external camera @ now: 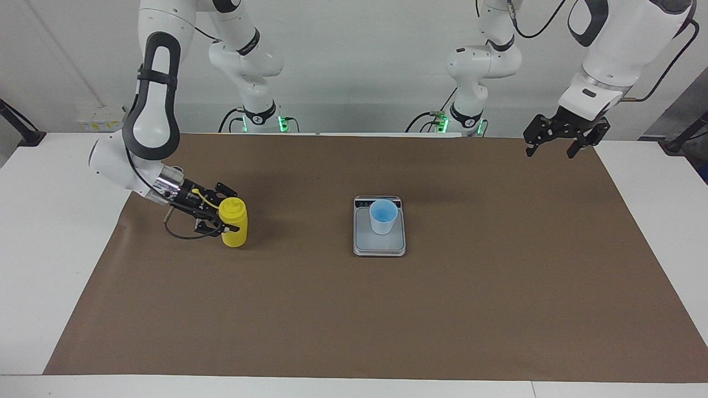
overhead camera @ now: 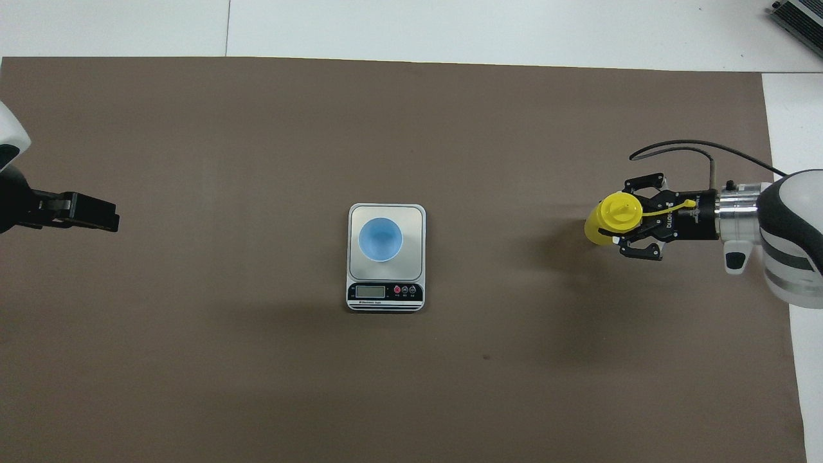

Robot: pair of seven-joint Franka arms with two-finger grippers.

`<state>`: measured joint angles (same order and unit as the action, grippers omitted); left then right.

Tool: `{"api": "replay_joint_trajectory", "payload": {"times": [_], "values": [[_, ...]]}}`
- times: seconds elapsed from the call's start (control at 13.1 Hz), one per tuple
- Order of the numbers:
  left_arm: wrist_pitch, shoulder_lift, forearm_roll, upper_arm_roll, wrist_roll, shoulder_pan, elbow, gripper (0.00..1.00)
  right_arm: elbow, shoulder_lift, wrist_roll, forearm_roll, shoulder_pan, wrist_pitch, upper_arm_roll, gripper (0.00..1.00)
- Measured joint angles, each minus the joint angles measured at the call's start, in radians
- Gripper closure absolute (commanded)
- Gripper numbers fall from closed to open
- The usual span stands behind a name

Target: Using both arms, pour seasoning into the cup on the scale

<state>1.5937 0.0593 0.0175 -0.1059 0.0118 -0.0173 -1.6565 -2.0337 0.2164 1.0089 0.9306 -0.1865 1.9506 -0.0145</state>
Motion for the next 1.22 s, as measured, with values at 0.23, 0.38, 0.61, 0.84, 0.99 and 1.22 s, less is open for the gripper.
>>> {"api": "replay_joint_trajectory", "payload": {"times": [0.23, 0.38, 0.61, 0.84, 0.99, 1.22], "values": [[0.000, 0.000, 0.000, 0.000, 0.000, 0.000, 0.000, 0.00, -0.012, -0.006, -0.022, 0.001, 0.000, 0.010, 0.000, 0.00], [0.000, 0.000, 0.000, 0.000, 0.000, 0.000, 0.000, 0.00, -0.013, -0.015, -0.022, 0.001, 0.000, 0.013, 0.000, 0.00], [0.000, 0.000, 0.000, 0.000, 0.000, 0.000, 0.000, 0.00, -0.013, -0.023, -0.023, 0.001, -0.001, 0.043, -0.001, 0.00], [0.000, 0.000, 0.000, 0.000, 0.000, 0.000, 0.000, 0.00, -0.013, -0.036, -0.025, -0.005, -0.003, 0.062, -0.004, 0.00], [0.000, 0.000, 0.000, 0.000, 0.000, 0.000, 0.000, 0.00, -0.014, -0.041, -0.039, -0.068, -0.004, 0.095, -0.008, 0.00], [0.000, 0.000, 0.000, 0.000, 0.000, 0.000, 0.000, 0.00, -0.014, -0.055, -0.042, -0.134, -0.016, 0.111, -0.009, 0.00]]}}
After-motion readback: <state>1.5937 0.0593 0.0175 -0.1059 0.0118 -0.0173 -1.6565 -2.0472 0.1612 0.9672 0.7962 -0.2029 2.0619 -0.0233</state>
